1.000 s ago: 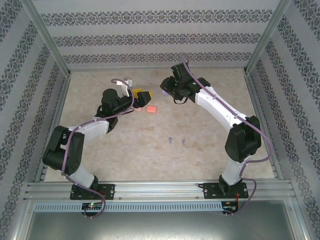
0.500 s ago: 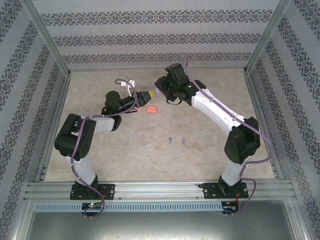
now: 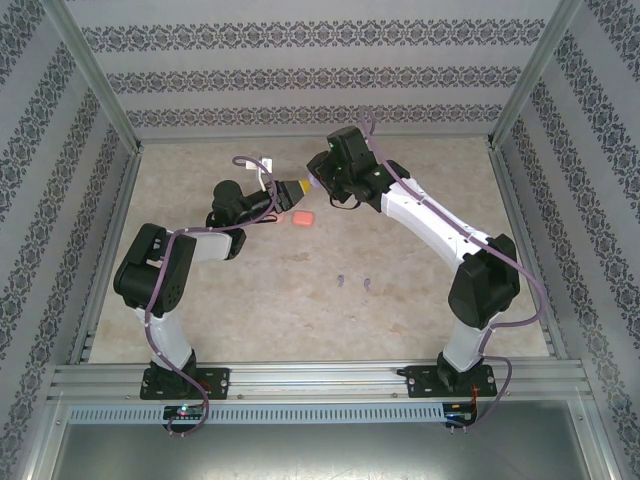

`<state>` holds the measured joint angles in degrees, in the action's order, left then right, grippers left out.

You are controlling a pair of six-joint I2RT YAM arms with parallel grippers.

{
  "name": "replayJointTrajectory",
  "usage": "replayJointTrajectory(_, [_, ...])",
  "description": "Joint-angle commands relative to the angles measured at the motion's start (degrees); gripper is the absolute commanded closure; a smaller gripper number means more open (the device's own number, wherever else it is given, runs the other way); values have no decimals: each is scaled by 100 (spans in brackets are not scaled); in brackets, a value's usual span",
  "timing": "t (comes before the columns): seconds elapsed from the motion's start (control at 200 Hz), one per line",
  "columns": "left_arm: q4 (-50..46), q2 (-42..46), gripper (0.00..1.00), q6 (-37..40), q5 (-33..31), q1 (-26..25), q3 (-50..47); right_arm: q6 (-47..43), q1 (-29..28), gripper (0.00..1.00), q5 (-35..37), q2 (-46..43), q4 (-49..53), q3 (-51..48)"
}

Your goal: Insert the wireless bluetooth earbuds into the charging case

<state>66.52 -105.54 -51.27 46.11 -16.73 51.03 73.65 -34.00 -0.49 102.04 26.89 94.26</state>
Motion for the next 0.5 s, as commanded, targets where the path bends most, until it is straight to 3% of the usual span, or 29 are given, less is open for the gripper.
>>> replayJointTrajectory(0.0, [475,-41,40,-50,118,-102,113,88,-88,62,128,96,-71,224])
replayJointTrajectory(0.495, [11,466,37,389,-305,-136,-233,139,-126,62,243,153,-79,153])
